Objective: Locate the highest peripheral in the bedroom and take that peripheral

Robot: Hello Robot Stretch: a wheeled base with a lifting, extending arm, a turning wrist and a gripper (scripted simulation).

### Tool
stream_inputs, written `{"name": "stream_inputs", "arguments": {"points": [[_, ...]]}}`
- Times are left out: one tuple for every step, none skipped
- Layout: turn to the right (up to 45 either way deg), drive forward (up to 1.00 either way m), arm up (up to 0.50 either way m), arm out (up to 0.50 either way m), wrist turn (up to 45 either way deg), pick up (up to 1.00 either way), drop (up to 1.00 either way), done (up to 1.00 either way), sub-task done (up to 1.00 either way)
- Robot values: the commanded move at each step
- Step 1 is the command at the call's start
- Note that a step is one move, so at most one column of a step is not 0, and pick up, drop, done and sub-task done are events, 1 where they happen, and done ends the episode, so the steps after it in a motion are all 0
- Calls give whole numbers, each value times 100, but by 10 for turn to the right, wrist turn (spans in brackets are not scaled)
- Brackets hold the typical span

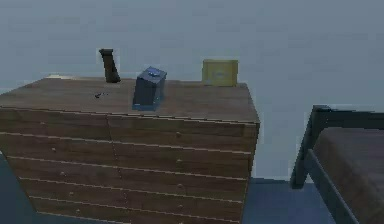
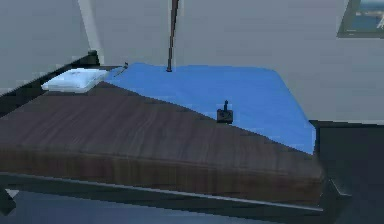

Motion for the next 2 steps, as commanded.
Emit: {"name": "stream_inputs", "arguments": {"points": [[0,35,0,0,0,0,0,0,0],[-450,0,0,0,0,0,0,0,0]]}}
